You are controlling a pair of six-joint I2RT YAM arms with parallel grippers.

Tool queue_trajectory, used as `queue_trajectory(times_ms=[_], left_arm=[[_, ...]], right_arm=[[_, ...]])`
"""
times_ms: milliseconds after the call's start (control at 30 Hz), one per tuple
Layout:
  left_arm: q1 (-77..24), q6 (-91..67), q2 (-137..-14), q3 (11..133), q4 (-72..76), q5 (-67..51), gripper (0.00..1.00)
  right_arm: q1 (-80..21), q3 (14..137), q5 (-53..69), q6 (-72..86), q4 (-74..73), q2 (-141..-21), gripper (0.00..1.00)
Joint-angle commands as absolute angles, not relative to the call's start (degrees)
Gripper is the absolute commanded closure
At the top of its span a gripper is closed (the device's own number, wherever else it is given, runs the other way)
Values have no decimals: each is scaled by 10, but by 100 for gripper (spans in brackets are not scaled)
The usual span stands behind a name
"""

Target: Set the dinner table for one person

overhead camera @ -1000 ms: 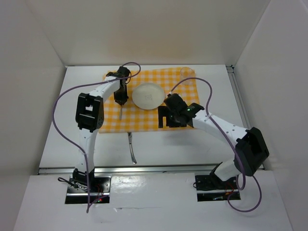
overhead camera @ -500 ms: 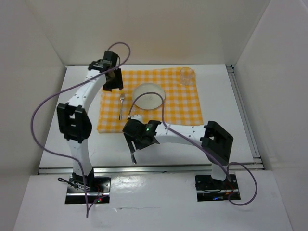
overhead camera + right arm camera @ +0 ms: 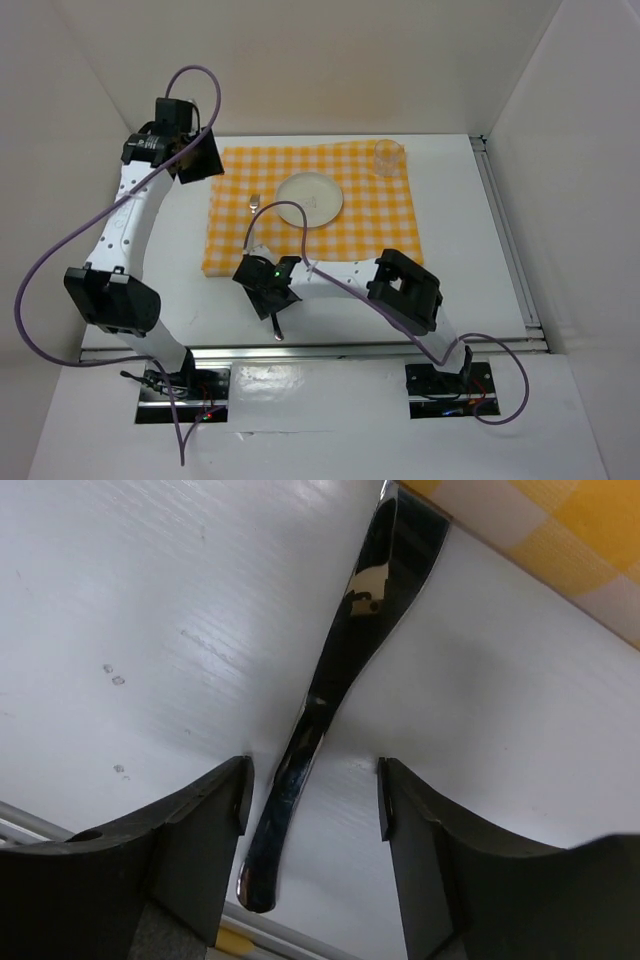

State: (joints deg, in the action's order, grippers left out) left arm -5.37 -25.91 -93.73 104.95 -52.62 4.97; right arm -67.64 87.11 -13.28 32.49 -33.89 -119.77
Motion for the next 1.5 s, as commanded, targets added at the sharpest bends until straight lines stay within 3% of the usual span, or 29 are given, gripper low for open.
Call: queue_trajectory(times_ms=[0, 100, 267, 333, 433, 500, 600, 733, 800, 867, 1000, 1467], left_arm=[[-54, -269, -945, 1031, -523, 36, 38], [-54, -269, -939, 1013, -512, 30, 38], [-54, -269, -939, 1008, -512, 30, 38], [-54, -274, -933, 1008, -512, 30, 38], [-54, -274, -933, 1008, -512, 30, 38], [-54, -274, -928, 1008, -512, 30, 38], [-54, -279, -928, 1008, -512, 30, 38], [-54, -279, -928, 1003, -507, 25, 38], [-54, -285, -928, 998, -507, 25, 38], [-54, -285, -928, 998, -507, 25, 38], [-54, -285, -923, 991, -502, 19, 38], [-54, -290, -923, 991, -497, 4, 38]], right_arm=[[-681, 891, -131, 317, -330, -1219, 37], [-686, 891, -131, 312, -330, -1231, 51], [-699, 930, -136, 301, -360, -1265, 56], [-699, 938, -136, 301, -367, -1271, 66], [-704, 938, -136, 295, -367, -1265, 73], [-704, 927, -136, 295, -362, -1252, 73], [-704, 922, -123, 290, -367, -1252, 61], [-704, 915, -102, 290, -374, -1257, 62], [-704, 907, -97, 283, -366, -1251, 70], [-699, 896, -91, 277, -355, -1243, 84], [-693, 896, -85, 263, -355, -1212, 99], [-693, 909, -101, 233, -394, -1092, 100]])
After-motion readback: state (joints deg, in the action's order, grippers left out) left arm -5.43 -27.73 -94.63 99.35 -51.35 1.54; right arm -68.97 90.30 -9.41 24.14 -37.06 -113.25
